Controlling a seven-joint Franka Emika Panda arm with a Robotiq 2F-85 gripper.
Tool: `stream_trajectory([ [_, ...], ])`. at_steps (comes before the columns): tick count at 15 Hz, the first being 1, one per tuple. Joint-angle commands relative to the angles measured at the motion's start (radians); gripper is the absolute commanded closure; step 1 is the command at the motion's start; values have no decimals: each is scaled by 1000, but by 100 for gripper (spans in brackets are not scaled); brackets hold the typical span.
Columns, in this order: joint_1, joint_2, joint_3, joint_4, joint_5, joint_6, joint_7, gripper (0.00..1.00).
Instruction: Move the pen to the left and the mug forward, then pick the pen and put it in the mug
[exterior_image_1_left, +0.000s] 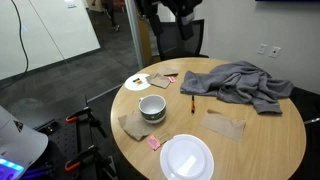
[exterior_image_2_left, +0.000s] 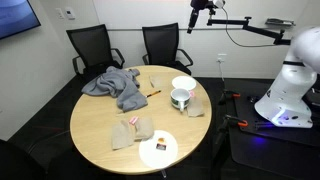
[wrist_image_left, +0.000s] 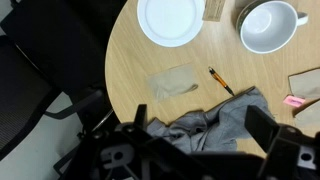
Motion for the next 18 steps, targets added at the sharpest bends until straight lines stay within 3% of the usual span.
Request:
stream_trajectory([
  [1, -14, 1, 14, 2, 7, -2, -5, 0],
  [8, 4, 15, 12, 14, 4, 38, -65, 0],
  [11, 51, 58, 9, 39, 30, 74, -184, 0],
  [15, 122, 133, -5, 72, 149, 99, -394, 0],
  [18, 141, 227, 28, 116, 231, 94, -497, 0],
])
